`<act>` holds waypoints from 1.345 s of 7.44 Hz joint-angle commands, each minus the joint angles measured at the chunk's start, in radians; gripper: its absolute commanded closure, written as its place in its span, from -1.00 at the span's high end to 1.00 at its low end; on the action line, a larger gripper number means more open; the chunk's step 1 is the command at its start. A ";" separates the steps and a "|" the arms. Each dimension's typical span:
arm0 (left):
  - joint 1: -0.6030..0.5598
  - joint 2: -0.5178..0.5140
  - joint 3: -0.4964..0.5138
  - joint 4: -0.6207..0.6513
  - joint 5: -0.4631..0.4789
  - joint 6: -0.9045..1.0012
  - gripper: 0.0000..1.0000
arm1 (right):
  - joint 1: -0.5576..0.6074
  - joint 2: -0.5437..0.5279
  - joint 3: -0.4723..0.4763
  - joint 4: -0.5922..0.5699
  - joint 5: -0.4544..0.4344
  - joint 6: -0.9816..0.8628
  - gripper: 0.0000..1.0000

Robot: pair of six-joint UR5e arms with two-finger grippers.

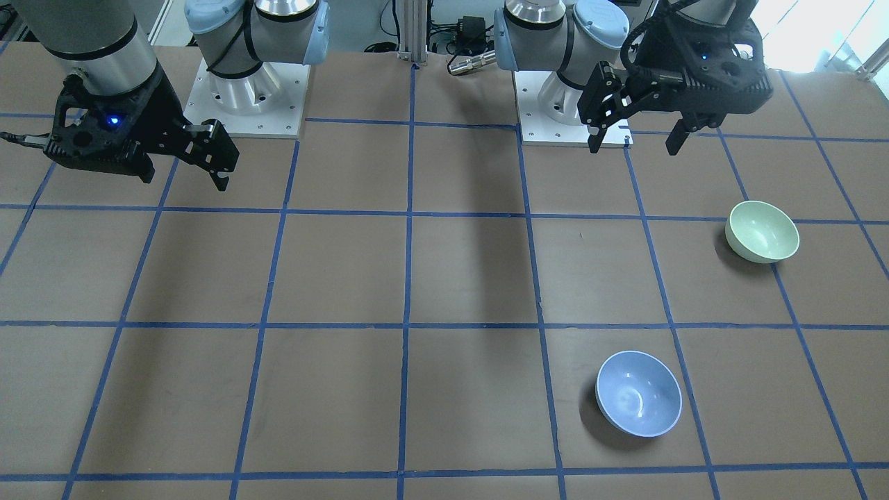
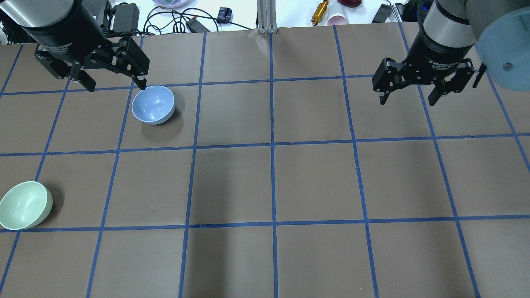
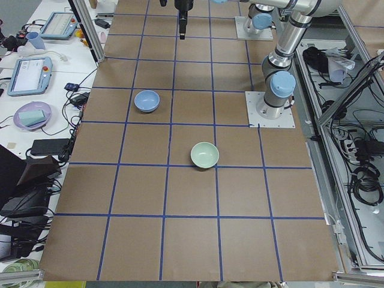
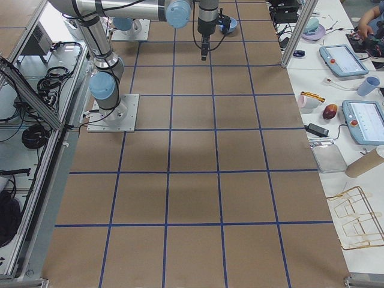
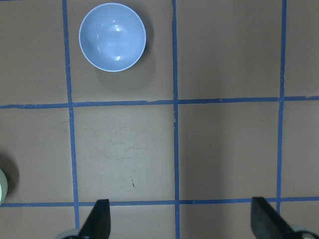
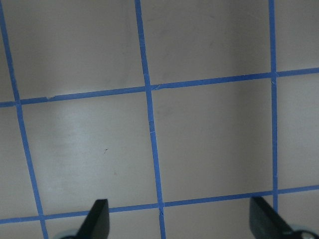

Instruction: Stack green bowl on blue bowl

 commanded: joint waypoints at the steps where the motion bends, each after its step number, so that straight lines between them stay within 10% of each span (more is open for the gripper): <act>1: 0.015 0.003 -0.004 -0.002 0.002 0.007 1.00 | 0.000 0.000 0.000 0.000 0.000 0.000 1.00; 10: 0.579 -0.018 -0.175 0.088 -0.008 0.572 1.00 | 0.000 0.000 0.000 0.000 0.000 0.000 1.00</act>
